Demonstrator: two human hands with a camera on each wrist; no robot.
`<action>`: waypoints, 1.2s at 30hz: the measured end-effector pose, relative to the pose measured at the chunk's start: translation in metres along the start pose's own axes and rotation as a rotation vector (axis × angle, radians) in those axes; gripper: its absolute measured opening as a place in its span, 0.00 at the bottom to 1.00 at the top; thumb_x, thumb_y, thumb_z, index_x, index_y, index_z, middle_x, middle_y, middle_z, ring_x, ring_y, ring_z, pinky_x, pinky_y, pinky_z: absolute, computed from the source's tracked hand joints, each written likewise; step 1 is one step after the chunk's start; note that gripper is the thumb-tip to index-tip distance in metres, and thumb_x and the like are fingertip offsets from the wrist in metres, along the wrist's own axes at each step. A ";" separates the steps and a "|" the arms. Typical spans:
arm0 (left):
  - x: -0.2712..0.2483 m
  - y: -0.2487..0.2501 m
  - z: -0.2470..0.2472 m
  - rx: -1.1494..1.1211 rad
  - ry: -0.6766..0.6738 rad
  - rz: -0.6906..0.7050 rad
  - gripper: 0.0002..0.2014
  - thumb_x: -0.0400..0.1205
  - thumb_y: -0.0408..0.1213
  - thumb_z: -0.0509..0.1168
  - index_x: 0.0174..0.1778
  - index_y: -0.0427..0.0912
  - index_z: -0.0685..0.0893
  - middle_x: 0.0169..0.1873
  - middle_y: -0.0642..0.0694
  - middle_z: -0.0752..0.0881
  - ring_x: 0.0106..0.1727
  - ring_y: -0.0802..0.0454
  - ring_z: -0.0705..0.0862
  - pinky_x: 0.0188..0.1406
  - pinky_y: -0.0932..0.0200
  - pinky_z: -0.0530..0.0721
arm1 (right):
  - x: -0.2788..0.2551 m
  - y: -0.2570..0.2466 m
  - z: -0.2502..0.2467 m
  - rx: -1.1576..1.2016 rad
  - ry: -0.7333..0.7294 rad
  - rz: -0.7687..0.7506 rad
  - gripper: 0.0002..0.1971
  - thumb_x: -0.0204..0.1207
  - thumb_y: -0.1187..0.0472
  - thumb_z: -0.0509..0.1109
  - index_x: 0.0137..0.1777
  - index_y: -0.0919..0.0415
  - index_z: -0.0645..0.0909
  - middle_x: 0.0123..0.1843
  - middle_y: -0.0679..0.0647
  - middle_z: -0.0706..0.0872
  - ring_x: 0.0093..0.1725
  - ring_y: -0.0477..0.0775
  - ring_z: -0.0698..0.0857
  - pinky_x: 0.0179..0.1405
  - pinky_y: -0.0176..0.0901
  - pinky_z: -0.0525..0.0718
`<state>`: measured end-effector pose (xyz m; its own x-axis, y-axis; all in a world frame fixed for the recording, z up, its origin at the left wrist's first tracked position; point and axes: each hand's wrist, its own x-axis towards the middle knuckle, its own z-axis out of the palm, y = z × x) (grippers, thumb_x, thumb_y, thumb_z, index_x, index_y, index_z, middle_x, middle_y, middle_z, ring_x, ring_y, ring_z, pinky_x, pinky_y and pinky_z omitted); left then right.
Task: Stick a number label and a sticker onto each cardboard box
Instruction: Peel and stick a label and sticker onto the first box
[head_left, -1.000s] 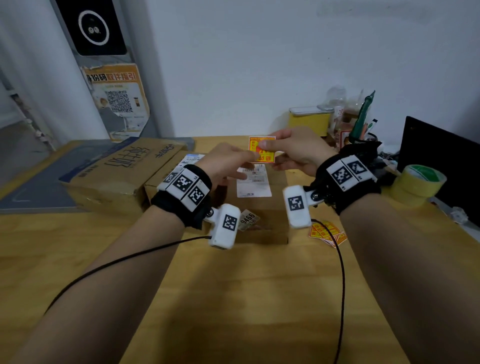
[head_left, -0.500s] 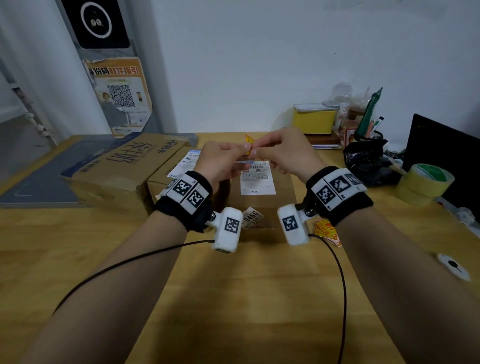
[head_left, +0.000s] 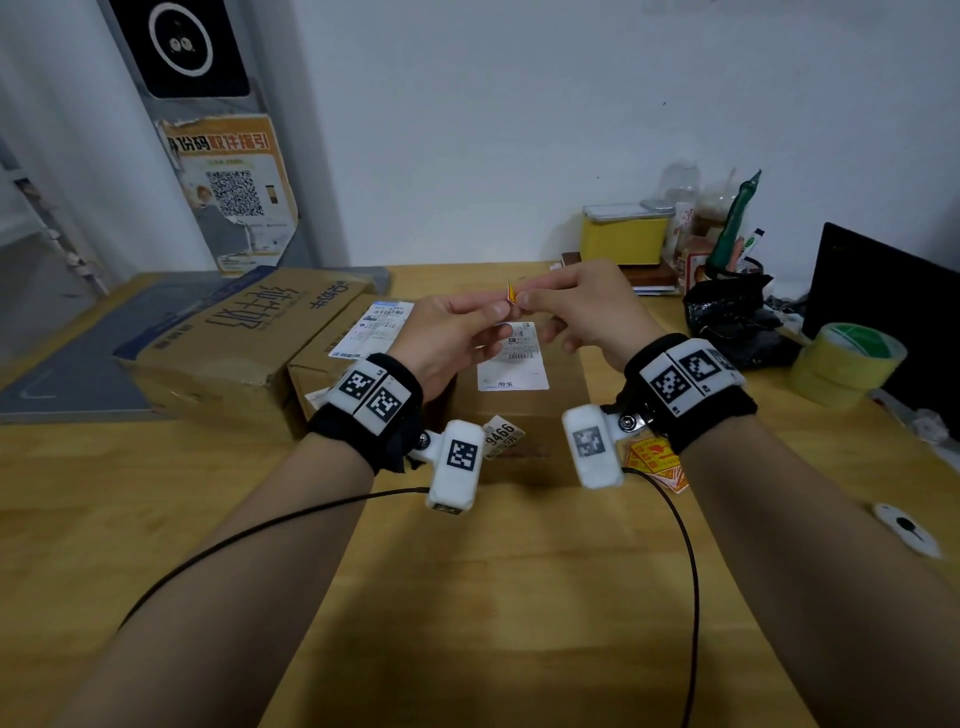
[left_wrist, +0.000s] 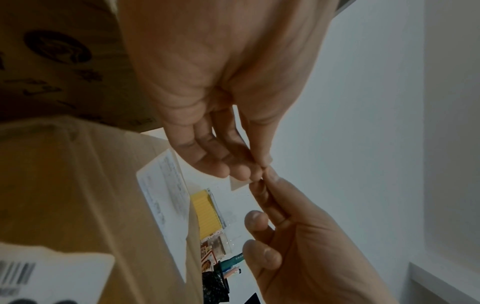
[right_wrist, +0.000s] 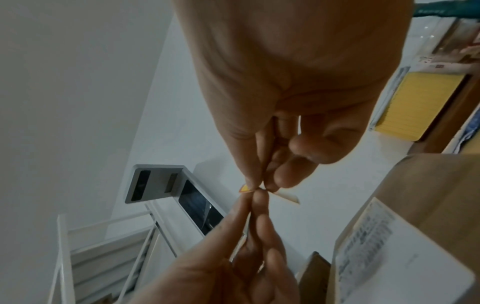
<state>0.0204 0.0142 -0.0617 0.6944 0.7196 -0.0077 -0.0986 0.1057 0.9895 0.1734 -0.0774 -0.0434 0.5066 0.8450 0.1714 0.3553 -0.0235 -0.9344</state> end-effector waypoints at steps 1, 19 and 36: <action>0.000 0.000 0.000 0.001 0.001 0.003 0.07 0.84 0.31 0.70 0.55 0.38 0.91 0.44 0.45 0.94 0.41 0.54 0.88 0.46 0.60 0.88 | 0.000 0.000 0.000 0.010 0.000 0.004 0.02 0.77 0.61 0.79 0.48 0.57 0.93 0.39 0.52 0.94 0.25 0.48 0.85 0.18 0.39 0.76; 0.003 0.000 -0.002 -0.019 -0.011 0.015 0.09 0.84 0.36 0.71 0.56 0.36 0.90 0.47 0.45 0.93 0.41 0.53 0.89 0.46 0.59 0.88 | 0.000 -0.003 -0.001 0.049 -0.022 0.010 0.06 0.78 0.61 0.79 0.52 0.61 0.92 0.46 0.58 0.95 0.25 0.48 0.86 0.18 0.38 0.74; 0.004 0.000 -0.002 -0.005 0.018 0.013 0.16 0.83 0.38 0.72 0.62 0.30 0.88 0.50 0.42 0.92 0.41 0.53 0.89 0.45 0.57 0.88 | -0.001 -0.006 -0.001 0.023 -0.029 0.012 0.05 0.78 0.61 0.79 0.51 0.60 0.93 0.42 0.55 0.95 0.26 0.48 0.87 0.18 0.36 0.74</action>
<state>0.0216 0.0180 -0.0617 0.6802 0.7330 0.0028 -0.1114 0.0997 0.9888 0.1713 -0.0780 -0.0374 0.4878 0.8597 0.1513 0.3314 -0.0221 -0.9432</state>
